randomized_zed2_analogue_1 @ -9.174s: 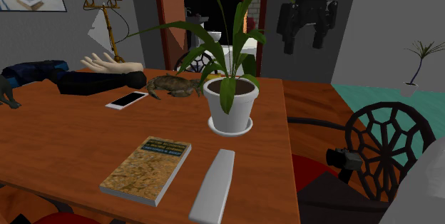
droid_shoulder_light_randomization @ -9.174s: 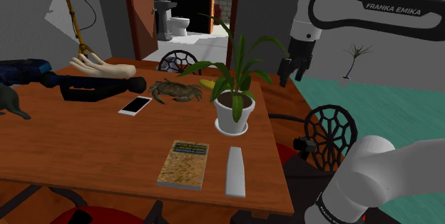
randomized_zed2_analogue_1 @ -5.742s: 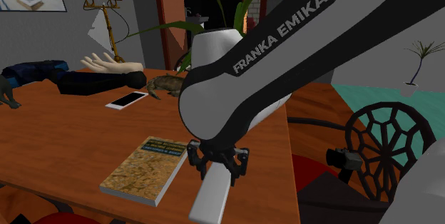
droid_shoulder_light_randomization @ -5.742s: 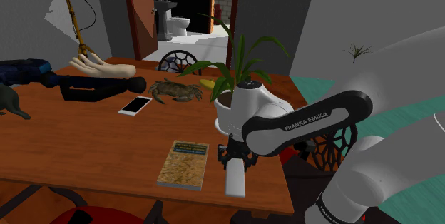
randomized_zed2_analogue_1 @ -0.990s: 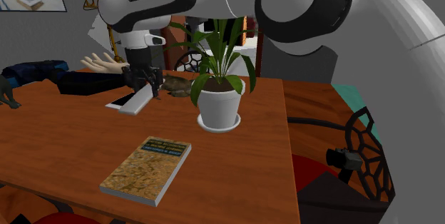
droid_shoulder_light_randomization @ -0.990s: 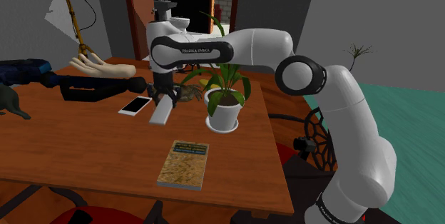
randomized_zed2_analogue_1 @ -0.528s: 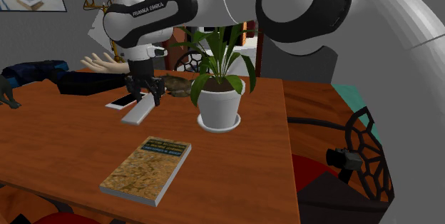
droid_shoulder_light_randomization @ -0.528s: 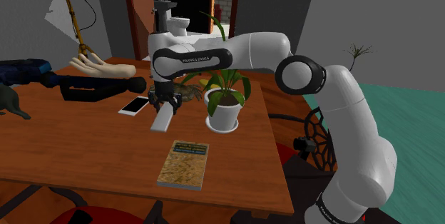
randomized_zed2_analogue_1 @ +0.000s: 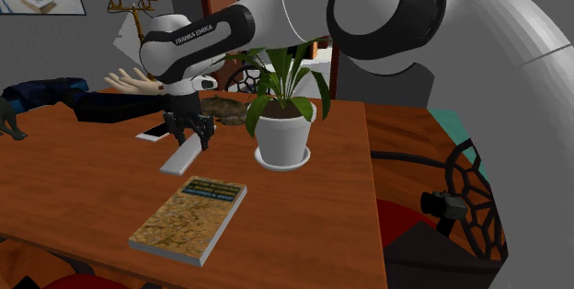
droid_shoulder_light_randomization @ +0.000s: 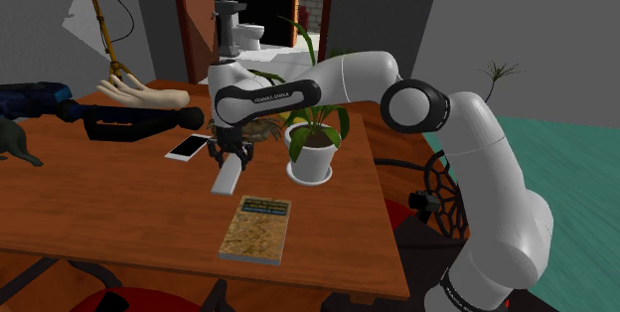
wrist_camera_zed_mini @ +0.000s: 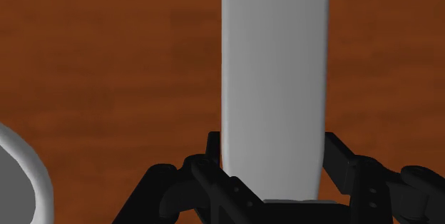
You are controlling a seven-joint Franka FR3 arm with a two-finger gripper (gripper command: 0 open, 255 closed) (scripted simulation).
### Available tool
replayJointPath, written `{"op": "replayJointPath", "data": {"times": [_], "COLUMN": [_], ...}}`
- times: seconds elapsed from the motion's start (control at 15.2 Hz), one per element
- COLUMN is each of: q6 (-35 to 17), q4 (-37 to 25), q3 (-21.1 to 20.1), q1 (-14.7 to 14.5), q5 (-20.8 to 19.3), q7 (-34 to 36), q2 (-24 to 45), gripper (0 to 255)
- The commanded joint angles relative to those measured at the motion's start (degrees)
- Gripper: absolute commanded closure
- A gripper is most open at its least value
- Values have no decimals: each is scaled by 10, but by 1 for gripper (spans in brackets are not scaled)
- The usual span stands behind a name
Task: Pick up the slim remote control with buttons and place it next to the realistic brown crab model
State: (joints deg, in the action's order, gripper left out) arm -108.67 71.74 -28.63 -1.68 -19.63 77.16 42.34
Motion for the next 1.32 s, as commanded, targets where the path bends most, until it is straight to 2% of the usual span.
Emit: {"op": "replayJointPath", "data": {"times": [0.0,0.53,0.59,0.92,1.19,1.25], "q6": [-11,-18,-18,-18,43,43], "q4": [6,10,10,10,-37,-37], "q3": [2,3,3,3,-4,-4], "q1": [0,0,0,0,-4,-4], "q5": [-2,-4,-4,-4,6,6], "q7": [1,2,2,2,-6,-6], "q2": [5,8,8,8,-9,-9], "gripper": [255,255,0,0,0,0]}}
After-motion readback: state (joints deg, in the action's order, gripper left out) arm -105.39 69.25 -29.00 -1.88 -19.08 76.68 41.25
